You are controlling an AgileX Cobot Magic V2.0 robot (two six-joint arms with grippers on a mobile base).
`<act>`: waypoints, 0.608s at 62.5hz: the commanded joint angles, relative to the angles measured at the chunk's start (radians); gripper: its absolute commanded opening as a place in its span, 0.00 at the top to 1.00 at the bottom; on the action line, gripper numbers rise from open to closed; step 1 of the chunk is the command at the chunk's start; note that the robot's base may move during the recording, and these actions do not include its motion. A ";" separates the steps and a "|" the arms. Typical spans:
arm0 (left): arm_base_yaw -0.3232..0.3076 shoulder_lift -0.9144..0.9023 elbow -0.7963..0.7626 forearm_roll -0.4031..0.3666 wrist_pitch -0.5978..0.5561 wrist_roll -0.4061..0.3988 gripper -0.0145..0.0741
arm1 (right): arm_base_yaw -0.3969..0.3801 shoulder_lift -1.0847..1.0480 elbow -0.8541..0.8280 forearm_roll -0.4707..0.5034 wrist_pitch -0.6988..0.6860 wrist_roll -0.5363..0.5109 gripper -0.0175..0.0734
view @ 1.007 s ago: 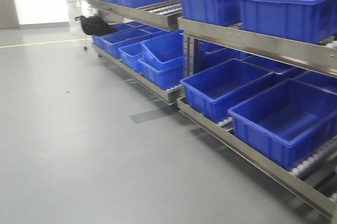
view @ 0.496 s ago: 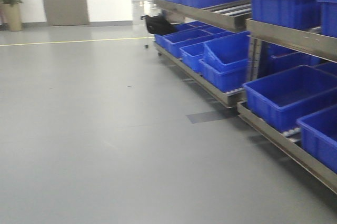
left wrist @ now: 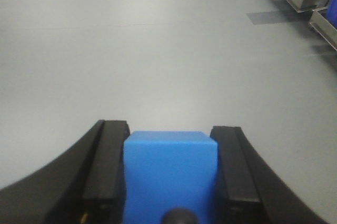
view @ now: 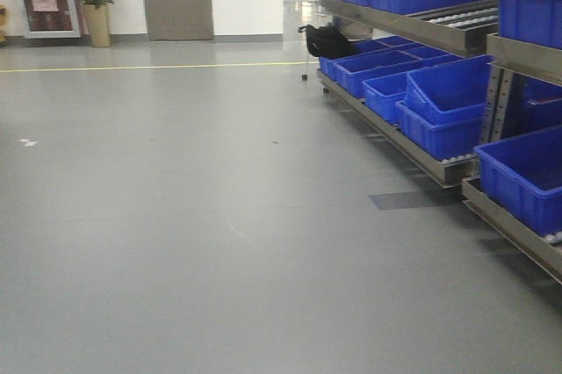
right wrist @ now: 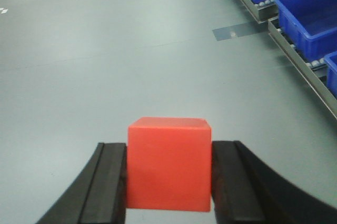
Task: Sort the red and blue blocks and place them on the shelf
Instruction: 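Turn and drive the base along the aisle carrying both cubes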
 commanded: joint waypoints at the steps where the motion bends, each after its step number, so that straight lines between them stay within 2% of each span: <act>1: -0.002 -0.001 -0.027 0.009 -0.074 0.000 0.70 | -0.007 -0.007 -0.027 -0.007 -0.085 -0.008 0.75; 38: -0.002 -0.001 -0.027 0.009 -0.074 0.000 0.70 | -0.007 -0.007 -0.027 -0.007 -0.082 -0.008 0.75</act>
